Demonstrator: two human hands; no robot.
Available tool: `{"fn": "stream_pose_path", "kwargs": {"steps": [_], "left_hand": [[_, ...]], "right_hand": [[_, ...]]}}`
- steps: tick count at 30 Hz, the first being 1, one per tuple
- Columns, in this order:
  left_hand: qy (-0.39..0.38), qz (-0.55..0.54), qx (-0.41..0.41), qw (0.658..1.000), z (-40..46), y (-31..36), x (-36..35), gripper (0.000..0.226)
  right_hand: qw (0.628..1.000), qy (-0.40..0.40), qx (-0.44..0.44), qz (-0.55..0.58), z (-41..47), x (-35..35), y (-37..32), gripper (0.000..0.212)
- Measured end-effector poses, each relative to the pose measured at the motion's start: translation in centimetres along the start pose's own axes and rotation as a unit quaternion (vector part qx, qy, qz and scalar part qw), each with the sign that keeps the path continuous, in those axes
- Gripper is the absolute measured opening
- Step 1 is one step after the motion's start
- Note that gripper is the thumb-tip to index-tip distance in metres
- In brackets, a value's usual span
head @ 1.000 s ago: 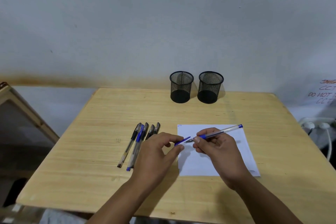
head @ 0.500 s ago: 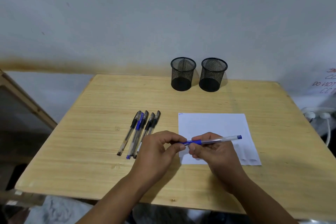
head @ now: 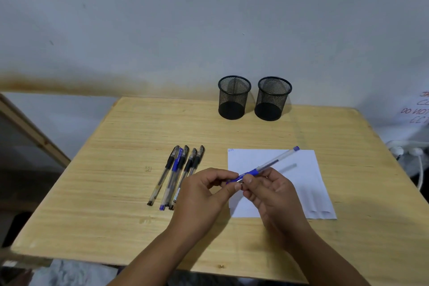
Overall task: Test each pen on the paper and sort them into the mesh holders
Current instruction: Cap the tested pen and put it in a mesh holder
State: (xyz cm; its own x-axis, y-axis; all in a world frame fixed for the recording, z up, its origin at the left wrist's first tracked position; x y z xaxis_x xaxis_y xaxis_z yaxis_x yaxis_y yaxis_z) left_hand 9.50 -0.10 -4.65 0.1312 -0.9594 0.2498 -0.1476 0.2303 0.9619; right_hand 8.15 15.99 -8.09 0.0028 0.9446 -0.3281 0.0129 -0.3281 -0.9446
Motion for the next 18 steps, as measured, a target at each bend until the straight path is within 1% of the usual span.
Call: {"fn": "stream_pose_path", "kwargs": {"steps": [3, 6, 9, 11, 13, 15, 18], "left_hand": [[-0.004, -0.018, 0.000, 1.000, 0.7, 0.1, -0.1, 0.019], [0.009, -0.029, 0.012, 0.999, 2.4, 0.4, 0.5, 0.018], [0.034, -0.028, 0.026, 0.999, 5.4, 1.1, 1.7, 0.018], [0.057, -0.012, 0.028, 0.998, 8.1, 1.7, 2.3, 0.021], [0.076, 0.015, 0.028, 0.997, 10.8, 2.4, 2.5, 0.030], [0.088, 0.036, 0.032, 0.995, 13.5, 2.9, 2.3, 0.042], [0.088, 0.055, 0.047, 0.994, 17.0, 3.1, 1.7, 0.065]], "right_hand": [[0.998, 0.011, 0.027, -0.050, 1.3, -0.1, -1.5, 0.005], [0.990, 0.049, 0.060, -0.116, 4.1, 1.0, -4.3, 0.006], [0.975, 0.049, 0.092, -0.198, 7.9, 1.6, -7.7, 0.005], [0.956, 0.029, 0.117, -0.267, 10.4, 1.5, -9.7, 0.007], [0.930, 0.008, 0.139, -0.340, 12.7, 1.2, -11.3, 0.007], [0.896, 0.004, 0.165, -0.411, 14.7, 0.9, -12.8, 0.010], [0.861, -0.013, 0.174, -0.477, 17.0, 0.1, -13.7, 0.008]]}}
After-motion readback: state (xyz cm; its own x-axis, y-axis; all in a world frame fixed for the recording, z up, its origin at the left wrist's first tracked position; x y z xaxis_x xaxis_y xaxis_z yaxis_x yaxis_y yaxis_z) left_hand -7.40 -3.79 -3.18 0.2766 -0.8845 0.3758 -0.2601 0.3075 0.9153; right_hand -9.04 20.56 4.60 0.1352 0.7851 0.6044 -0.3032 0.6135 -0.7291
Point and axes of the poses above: each hand's wrist, its own z-axis towards the middle knuckle, its own x-axis out of the back of the hand, y = z × x, the point moved 10 cm from there along z, towards the middle knuckle, and after that the axes turned 12 degrees about x, right-handed, at the moved point
